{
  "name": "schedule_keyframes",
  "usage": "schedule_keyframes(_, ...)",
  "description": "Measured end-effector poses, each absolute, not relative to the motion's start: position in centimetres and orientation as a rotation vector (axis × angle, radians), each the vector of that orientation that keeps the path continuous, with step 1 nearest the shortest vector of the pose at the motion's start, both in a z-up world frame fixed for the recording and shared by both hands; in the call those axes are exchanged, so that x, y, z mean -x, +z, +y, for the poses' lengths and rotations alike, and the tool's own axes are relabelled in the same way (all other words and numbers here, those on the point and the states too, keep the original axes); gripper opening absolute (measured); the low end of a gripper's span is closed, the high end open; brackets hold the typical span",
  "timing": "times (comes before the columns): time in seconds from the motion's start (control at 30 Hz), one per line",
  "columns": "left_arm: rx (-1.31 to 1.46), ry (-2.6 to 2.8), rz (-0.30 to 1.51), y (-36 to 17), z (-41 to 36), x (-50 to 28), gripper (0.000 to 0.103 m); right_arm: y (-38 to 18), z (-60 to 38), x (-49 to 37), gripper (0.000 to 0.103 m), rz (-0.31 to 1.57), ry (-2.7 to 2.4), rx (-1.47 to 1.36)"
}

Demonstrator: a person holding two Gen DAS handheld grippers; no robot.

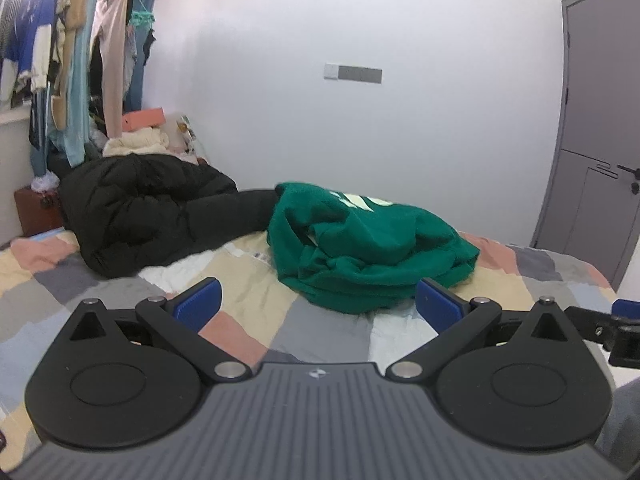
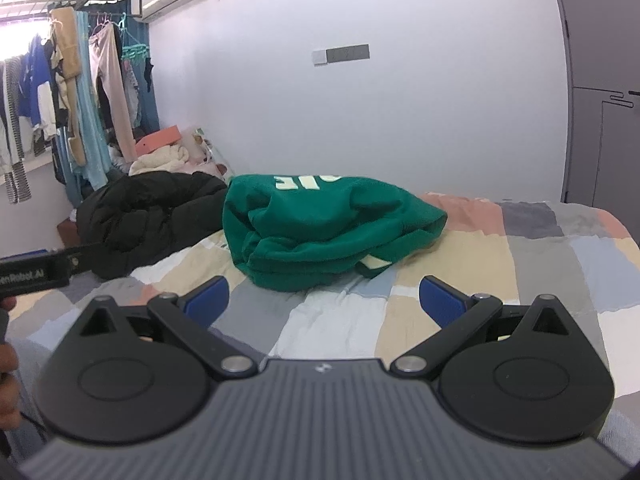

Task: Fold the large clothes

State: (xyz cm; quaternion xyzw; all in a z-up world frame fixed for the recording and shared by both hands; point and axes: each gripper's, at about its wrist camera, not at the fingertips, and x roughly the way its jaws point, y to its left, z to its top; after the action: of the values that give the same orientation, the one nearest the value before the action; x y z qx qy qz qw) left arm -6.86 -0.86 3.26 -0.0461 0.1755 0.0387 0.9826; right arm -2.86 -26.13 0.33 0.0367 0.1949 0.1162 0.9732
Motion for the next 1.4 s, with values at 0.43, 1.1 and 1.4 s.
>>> schedule_keyframes(0.43, 0.081, 0.064, 0.377, 2.3, 0.3, 5.4, 0.103, -0.9, -25.1, 1.7, 0.103, 0.440, 0.233, -0.074)
schedule_keyframes(1.1, 0.093, -0.003, 0.390, 1.0, 2.7, -6.6, 0.103, -1.4, -24.1, -5.5, 0.103, 0.460, 0.201, -0.100)
schedule_keyframes(1.4, 0.146, -0.007, 0.465, -1.3, 5.3, -17.9, 0.103, -2.3, -23.3, -14.5, 0.103, 0.511, 0.200, -0.205)
